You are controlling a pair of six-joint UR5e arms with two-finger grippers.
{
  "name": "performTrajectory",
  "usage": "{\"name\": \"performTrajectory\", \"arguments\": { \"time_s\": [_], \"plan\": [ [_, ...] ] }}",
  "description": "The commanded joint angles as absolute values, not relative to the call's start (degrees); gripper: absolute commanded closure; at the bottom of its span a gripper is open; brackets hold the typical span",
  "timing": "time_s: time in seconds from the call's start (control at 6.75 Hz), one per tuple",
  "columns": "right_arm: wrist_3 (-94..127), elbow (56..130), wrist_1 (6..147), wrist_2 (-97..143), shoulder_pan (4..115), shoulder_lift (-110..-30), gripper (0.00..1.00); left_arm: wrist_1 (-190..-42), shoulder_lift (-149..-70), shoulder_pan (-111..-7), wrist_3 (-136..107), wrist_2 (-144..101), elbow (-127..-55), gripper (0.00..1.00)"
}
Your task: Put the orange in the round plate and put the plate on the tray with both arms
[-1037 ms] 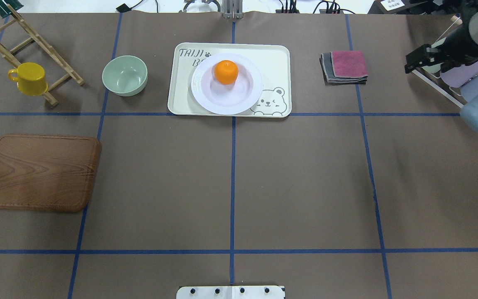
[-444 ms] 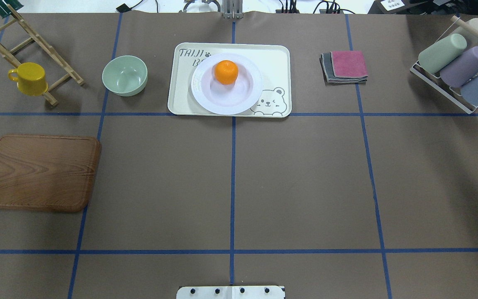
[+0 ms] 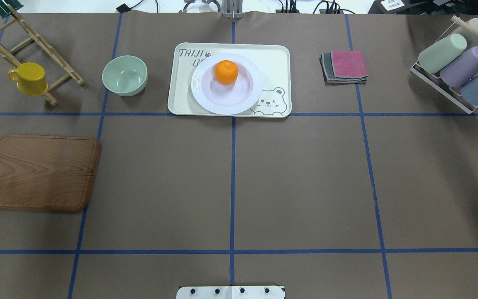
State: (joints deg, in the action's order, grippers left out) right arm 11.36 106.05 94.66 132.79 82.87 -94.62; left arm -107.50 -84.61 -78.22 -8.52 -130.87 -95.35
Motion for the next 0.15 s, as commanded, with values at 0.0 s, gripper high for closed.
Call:
{"name": "performTrajectory", "arguments": {
  "time_s": [0.0],
  "plan": [
    [11.3, 106.2, 94.7, 133.7, 83.0, -94.6, 0.00, -107.5, -84.0, -78.2, -8.4, -131.0, -95.4, 0.02]
  ]
}}
